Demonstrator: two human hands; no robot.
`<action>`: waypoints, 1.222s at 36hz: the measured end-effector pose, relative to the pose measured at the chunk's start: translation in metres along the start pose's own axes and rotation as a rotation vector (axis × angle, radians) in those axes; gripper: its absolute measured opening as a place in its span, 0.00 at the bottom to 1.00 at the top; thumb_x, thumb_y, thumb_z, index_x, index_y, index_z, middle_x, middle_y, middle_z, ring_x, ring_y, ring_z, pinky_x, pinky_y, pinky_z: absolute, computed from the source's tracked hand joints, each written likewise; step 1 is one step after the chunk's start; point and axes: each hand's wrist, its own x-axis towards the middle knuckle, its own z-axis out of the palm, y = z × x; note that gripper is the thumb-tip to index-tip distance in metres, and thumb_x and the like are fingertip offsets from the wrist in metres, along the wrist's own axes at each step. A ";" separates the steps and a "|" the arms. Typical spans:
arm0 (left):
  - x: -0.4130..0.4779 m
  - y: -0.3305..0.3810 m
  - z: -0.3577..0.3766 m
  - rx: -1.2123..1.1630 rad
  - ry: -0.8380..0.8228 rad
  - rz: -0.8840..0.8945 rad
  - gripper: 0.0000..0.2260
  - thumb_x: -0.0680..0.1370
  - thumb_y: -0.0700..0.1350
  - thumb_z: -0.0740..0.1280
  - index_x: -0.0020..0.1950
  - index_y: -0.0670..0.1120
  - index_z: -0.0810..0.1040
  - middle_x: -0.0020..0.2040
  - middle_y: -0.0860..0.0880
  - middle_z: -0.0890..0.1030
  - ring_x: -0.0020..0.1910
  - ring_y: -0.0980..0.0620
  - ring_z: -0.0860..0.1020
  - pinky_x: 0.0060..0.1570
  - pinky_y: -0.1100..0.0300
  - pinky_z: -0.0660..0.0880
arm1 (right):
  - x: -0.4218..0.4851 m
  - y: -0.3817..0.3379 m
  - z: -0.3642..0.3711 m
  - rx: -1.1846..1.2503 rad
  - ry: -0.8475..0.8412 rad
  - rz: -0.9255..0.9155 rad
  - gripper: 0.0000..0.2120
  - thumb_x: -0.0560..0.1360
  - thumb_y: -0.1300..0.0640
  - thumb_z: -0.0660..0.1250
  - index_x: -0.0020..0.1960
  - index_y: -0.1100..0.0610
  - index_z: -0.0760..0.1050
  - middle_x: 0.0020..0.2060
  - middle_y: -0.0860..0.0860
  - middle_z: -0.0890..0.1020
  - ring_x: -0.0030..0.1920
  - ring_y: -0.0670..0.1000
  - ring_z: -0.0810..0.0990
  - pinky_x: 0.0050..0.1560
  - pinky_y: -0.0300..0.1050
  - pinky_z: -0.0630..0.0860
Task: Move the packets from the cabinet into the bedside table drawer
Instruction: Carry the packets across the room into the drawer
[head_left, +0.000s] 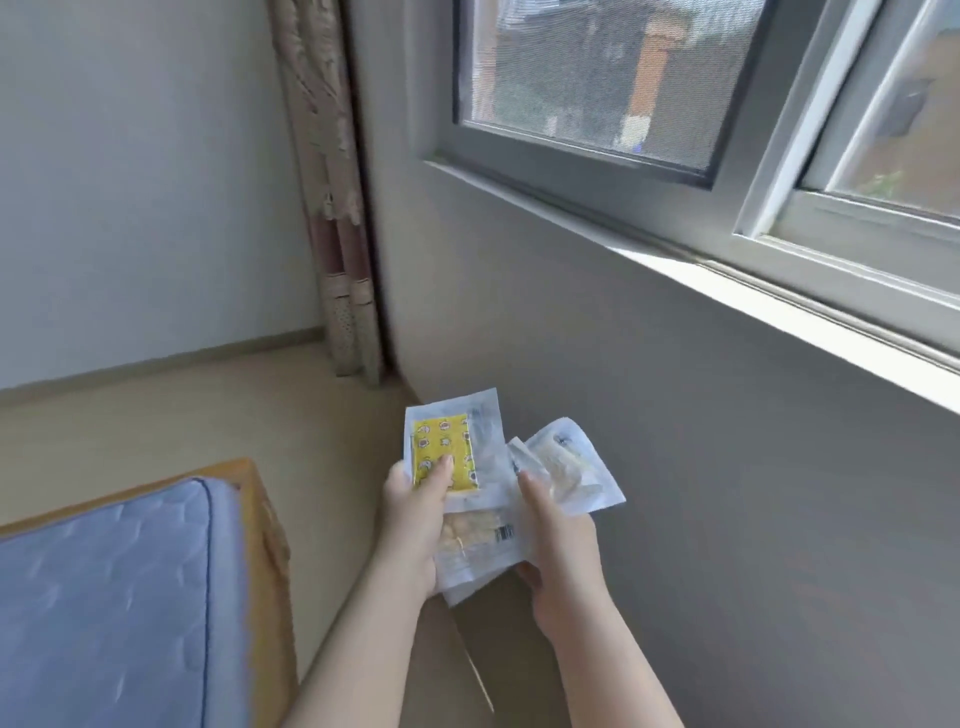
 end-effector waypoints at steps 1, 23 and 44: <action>0.012 0.004 -0.005 -0.009 0.035 0.005 0.02 0.79 0.43 0.64 0.49 0.45 0.74 0.45 0.42 0.81 0.41 0.42 0.80 0.41 0.47 0.79 | 0.012 0.002 0.009 -0.020 -0.031 0.012 0.08 0.75 0.54 0.67 0.53 0.49 0.78 0.46 0.49 0.85 0.48 0.51 0.83 0.43 0.45 0.76; 0.317 0.131 -0.055 -0.265 0.521 0.075 0.07 0.78 0.39 0.66 0.54 0.38 0.76 0.52 0.35 0.80 0.49 0.36 0.80 0.50 0.39 0.77 | 0.326 -0.020 0.237 -0.285 -0.756 0.265 0.11 0.75 0.67 0.64 0.56 0.62 0.78 0.49 0.58 0.84 0.49 0.59 0.84 0.55 0.56 0.78; 0.623 0.342 -0.274 -0.334 0.663 0.258 0.09 0.80 0.40 0.62 0.56 0.39 0.78 0.50 0.39 0.83 0.47 0.40 0.82 0.47 0.50 0.78 | 0.542 0.026 0.649 -0.320 -0.962 0.263 0.09 0.77 0.62 0.64 0.55 0.55 0.77 0.46 0.53 0.85 0.47 0.53 0.85 0.45 0.49 0.80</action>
